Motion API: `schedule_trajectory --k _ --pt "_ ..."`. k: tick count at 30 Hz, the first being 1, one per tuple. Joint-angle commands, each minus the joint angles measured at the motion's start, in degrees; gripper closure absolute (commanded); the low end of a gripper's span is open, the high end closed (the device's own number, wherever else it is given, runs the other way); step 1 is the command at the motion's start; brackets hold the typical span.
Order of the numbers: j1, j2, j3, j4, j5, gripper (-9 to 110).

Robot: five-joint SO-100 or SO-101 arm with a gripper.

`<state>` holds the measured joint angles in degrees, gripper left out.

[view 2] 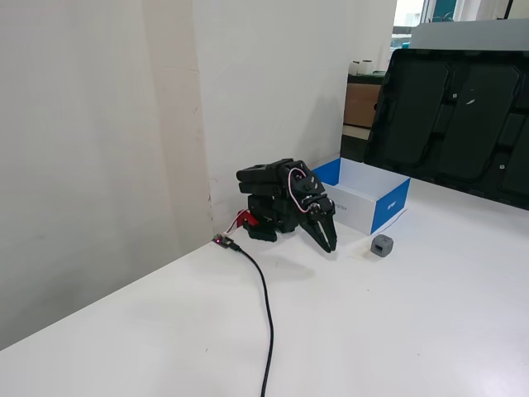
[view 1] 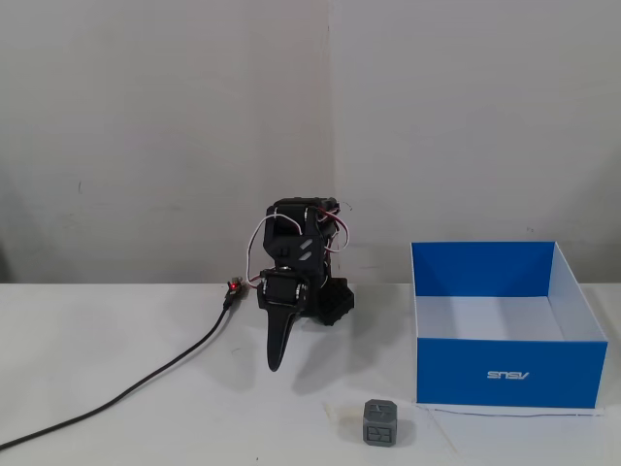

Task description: Pick the gray block and keep it in the box.

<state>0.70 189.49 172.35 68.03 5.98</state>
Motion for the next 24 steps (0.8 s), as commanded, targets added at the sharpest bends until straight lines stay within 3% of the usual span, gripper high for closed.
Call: schedule_trajectory --k 1,24 --pt "0.09 6.94 0.7 0.62 0.35 101" --pt "-1.41 6.94 0.7 0.53 -0.44 101"
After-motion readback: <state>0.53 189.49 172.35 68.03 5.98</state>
